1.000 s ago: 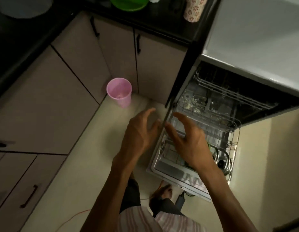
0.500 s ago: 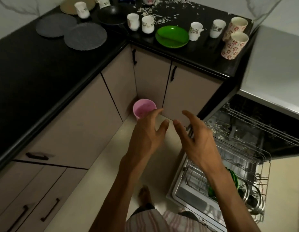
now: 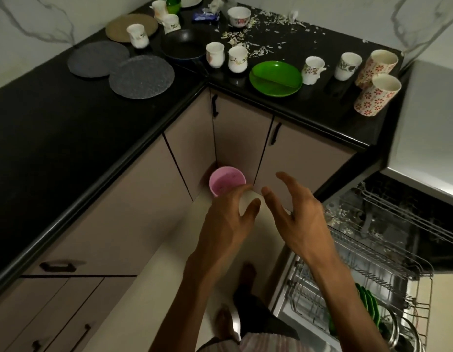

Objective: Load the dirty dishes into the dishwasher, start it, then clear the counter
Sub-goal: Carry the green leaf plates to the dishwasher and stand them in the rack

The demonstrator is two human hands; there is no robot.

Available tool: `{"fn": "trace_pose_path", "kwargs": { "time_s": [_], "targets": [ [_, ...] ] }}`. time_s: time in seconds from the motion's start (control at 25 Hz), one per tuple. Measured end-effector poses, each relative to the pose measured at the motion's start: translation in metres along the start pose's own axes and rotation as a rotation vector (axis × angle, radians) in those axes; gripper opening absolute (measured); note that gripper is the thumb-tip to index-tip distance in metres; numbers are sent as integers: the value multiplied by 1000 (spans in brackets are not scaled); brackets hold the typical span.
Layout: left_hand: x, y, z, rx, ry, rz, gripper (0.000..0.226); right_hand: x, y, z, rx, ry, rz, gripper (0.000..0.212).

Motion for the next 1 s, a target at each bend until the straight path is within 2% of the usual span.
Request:
{"fn": "trace_pose_path", "kwargs": {
  "time_s": [0.2, 0.4, 0.6, 0.8, 0.88, 1.0],
  "targets": [
    [69, 18, 8, -50, -46, -59, 43, 64, 5, 7, 12, 12, -65, 63],
    [122, 33, 21, -23, 25, -46, 45, 126, 20, 10, 15, 23, -123, 64],
    [166, 40, 35, -31, 23, -41, 48, 173, 32, 23, 14, -9, -86, 66],
    [217, 37, 48, -62, -25, -49, 47, 219, 42, 51, 27, -20, -30, 48],
    [245, 31, 51, -77, -59, -54, 46, 246, 53, 70, 28, 24, 47, 40],
    [288, 28, 48, -78, -78, -31, 41, 293, 81, 96, 66, 133, 344, 36]
  ]
}}
Point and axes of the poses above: each hand's wrist, its own x-axis towards the middle knuckle, its own z-axis out of the palm, y = z × x, the point moved 4 cm from there along x, towards the middle knuckle, and after that the axes turned 15 degrees about y, right-handed, at the moved point
